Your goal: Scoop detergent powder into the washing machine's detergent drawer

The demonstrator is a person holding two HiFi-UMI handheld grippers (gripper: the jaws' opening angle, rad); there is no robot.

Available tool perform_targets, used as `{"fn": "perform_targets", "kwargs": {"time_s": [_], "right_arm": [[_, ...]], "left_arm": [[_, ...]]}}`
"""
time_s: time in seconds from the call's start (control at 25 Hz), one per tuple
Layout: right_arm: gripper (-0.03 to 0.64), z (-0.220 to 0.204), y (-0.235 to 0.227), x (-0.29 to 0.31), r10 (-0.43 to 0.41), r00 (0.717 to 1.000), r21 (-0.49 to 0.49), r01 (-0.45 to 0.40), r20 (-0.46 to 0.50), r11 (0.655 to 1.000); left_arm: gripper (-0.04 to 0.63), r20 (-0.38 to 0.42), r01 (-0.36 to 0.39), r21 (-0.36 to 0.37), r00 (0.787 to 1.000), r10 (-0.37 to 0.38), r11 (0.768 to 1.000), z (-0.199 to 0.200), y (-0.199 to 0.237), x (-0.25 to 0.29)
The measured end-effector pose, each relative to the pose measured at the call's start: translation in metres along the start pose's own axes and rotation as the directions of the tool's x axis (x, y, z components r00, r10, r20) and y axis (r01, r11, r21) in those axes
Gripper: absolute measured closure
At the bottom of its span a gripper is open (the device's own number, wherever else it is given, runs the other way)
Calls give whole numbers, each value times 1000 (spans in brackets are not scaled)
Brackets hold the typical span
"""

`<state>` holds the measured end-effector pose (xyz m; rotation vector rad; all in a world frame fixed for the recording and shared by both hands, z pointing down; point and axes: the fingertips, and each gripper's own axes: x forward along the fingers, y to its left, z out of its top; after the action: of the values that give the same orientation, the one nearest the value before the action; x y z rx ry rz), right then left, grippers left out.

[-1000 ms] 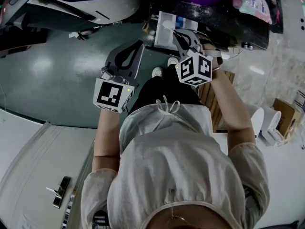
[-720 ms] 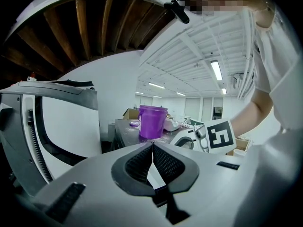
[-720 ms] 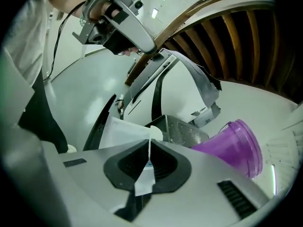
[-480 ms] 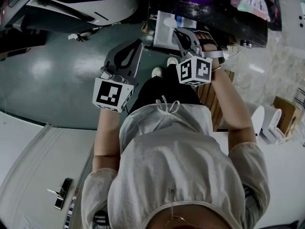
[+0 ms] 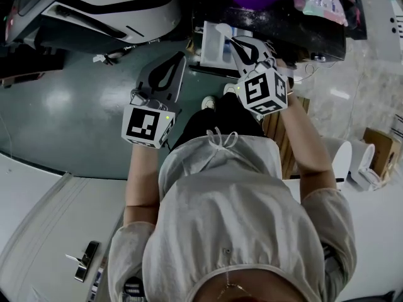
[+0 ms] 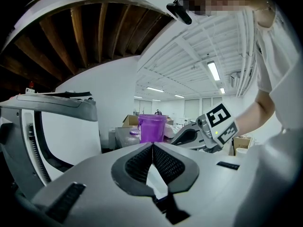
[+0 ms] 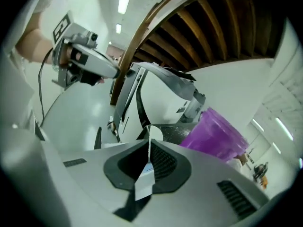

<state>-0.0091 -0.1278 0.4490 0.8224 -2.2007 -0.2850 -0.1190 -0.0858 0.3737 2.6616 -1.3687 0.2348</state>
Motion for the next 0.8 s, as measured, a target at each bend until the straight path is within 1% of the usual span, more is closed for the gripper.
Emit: {"fn": "perform_targets", "kwargs": {"time_s": [0.12,0.28,0.44,0.56,0.72,0.8], "right_arm": [[603,15,-19,-18,-10,999,163,1,53,987],[603,37,-48,-46,-58,990,325,12,132,946],[603,47,-74,-77,-138,971,411,45,197,910],[603,51,-91,-98,-195,951,481,58,240,875],[603,52,-107,-126,-281,916,576,70,286,814],[603,52,-114,-137,-322,896,600,81,305,795]], "left_arm": [[574,23,-3,22,1000,3,1000,20,0,3],[574,61,-2,69,998,-2,998,48,-3,8],[574,86,-21,105,996,11,994,75,-6,13],[574,110,-27,138,994,12,990,94,-9,17],[574,124,-35,173,992,14,984,113,-15,20],[574,132,-36,182,991,12,983,120,-18,22]]}}
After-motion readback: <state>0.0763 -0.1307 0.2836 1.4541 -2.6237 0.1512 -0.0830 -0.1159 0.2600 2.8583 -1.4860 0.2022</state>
